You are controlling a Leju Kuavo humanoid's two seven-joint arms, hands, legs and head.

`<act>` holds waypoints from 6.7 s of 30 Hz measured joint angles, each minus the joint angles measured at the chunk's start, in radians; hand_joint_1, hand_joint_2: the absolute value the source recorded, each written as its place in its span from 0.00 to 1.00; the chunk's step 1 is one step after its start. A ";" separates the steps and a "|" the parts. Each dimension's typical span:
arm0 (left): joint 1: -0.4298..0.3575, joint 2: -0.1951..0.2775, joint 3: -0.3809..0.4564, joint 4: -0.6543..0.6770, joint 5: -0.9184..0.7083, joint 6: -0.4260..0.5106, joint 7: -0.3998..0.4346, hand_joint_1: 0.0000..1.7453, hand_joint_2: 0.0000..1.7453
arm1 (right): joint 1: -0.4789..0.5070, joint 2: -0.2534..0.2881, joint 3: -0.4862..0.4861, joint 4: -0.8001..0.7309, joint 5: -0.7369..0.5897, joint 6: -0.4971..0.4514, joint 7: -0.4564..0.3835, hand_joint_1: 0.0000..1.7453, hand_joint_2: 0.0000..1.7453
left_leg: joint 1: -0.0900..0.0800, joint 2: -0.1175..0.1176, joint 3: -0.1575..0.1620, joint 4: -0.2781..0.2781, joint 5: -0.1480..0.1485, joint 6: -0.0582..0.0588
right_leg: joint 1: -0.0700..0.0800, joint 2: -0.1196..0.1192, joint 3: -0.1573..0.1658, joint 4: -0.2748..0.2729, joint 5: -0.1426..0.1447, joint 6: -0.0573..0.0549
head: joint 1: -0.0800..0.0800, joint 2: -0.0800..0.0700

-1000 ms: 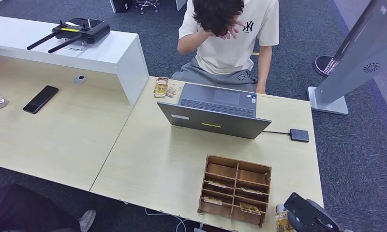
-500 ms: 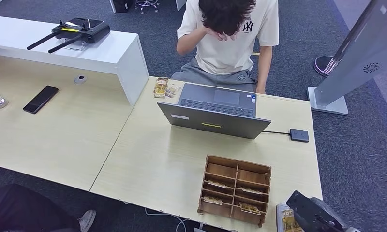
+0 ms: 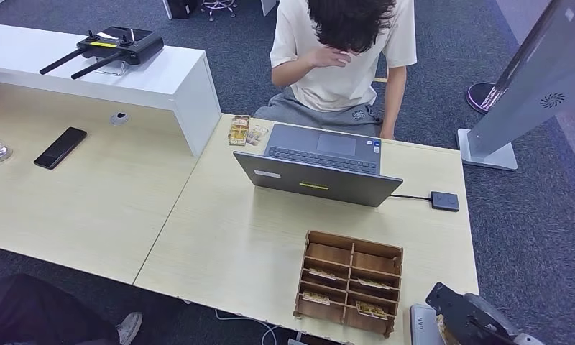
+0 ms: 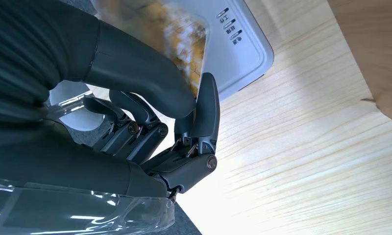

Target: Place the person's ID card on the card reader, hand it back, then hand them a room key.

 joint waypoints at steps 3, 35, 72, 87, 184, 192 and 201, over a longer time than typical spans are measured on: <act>0.000 0.002 0.000 0.000 0.000 0.001 0.001 0.00 0.00 | -0.003 0.000 0.001 0.010 0.003 0.004 0.000 1.00 1.00 | 0.000 0.000 0.000 0.000 0.000 0.000 | 0.000 0.000 0.000 0.000 0.000 0.000 | 0.000 0.000; -0.003 -0.012 0.000 0.000 0.018 0.013 0.005 0.00 0.00 | -0.026 0.129 0.021 0.023 0.163 -0.093 -0.003 1.00 1.00 | 0.000 0.000 0.000 0.000 0.000 0.000 | 0.000 0.000 0.000 0.000 0.000 0.000 | 0.000 0.000; -0.005 -0.021 -0.026 0.000 0.057 0.021 0.005 0.00 0.00 | -0.027 0.219 -0.026 0.048 0.274 -0.108 -0.014 1.00 1.00 | 0.000 0.000 0.000 0.000 0.000 0.000 | 0.000 0.000 0.000 0.000 0.000 0.000 | 0.000 0.000; -0.005 -0.021 -0.033 0.000 0.075 0.023 0.005 0.00 0.00 | 0.012 0.252 -0.025 0.072 0.242 -0.110 -0.001 1.00 1.00 | 0.000 0.000 0.000 0.000 0.000 0.000 | 0.000 0.000 0.000 0.000 0.000 0.000 | 0.000 0.000; -0.041 0.004 -0.271 0.000 0.130 0.000 0.002 0.00 0.00 | -0.784 0.677 0.035 0.525 0.044 -0.207 -0.378 0.00 1.00 | 0.001 0.002 0.000 0.000 0.002 -0.001 | 0.001 0.002 0.000 0.002 0.001 -0.001 | 0.000 0.000; -0.041 0.004 -0.282 0.000 0.142 0.000 0.004 0.00 0.00 | -0.779 0.682 0.045 0.555 0.074 -0.213 -0.382 0.00 1.00 | 0.001 0.002 0.000 0.000 0.002 -0.001 | 0.001 0.002 -0.001 0.002 0.001 -0.001 | 0.000 0.000; -0.040 0.000 -0.294 0.000 0.170 0.004 -0.007 0.00 0.00 | -0.668 0.668 0.050 0.372 0.124 -0.242 -0.439 0.00 1.00 | 0.001 0.002 0.000 0.000 0.002 -0.001 | 0.001 0.003 -0.002 0.002 0.001 -0.001 | 0.000 0.000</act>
